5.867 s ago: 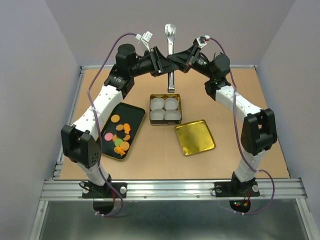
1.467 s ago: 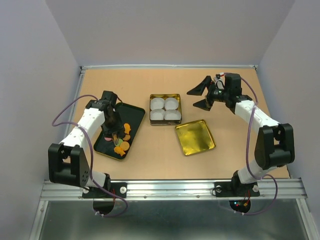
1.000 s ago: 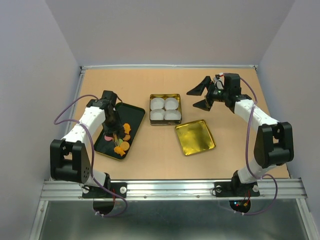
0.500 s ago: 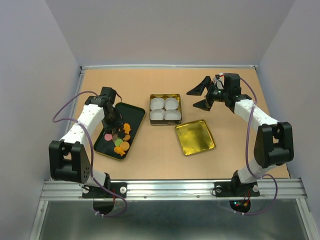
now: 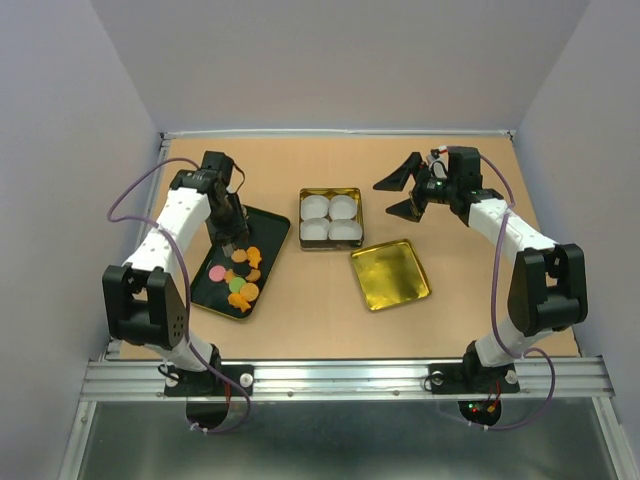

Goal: Pack the cookies

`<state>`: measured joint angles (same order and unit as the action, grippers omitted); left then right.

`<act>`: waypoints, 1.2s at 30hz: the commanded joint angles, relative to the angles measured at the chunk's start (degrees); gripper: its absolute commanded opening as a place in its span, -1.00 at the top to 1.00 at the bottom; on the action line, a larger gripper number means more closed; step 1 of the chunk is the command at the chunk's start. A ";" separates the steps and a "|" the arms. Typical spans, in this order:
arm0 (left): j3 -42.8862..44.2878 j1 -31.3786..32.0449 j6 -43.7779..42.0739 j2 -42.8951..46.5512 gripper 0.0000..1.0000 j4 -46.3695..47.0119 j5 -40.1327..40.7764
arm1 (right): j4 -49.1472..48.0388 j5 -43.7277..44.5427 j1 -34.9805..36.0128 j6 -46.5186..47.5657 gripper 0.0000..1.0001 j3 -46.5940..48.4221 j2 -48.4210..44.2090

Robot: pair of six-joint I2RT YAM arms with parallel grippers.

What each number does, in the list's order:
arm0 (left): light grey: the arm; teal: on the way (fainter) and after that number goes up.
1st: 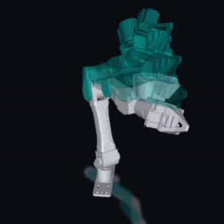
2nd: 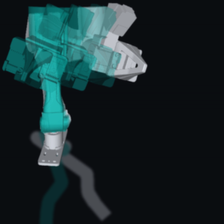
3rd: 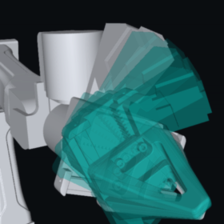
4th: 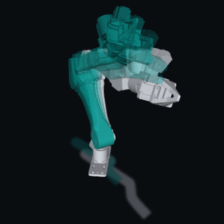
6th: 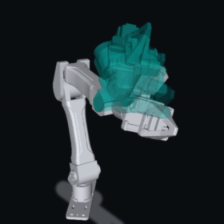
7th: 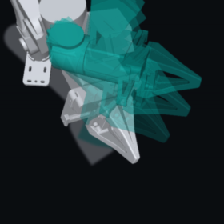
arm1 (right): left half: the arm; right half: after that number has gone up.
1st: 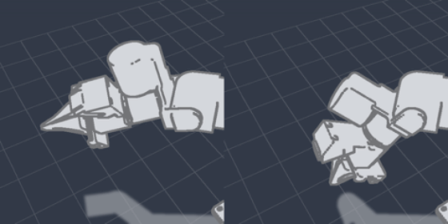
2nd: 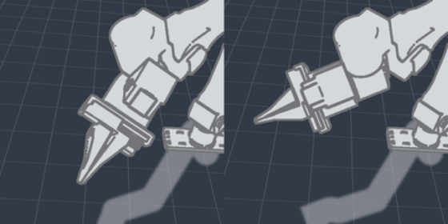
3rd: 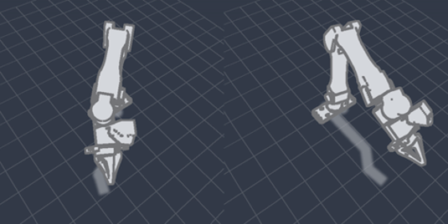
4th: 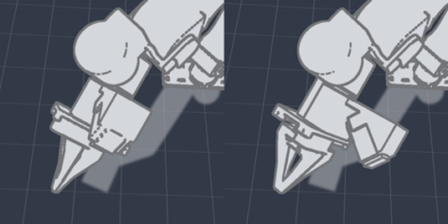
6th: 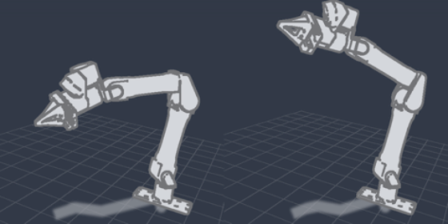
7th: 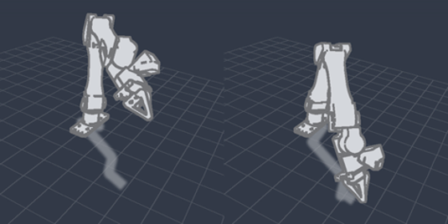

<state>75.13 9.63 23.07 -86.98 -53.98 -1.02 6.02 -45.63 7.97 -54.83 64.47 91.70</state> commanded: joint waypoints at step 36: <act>40.90 15.86 -3.91 -24.47 0.33 -7.81 -4.61 | 6.90 0.54 -3.31 5.43 -1.00 4.17 -2.93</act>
<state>116.11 25.89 19.55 -114.19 -60.53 -5.26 12.01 -45.01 5.39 -51.31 65.76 91.39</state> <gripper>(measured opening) 0.478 0.998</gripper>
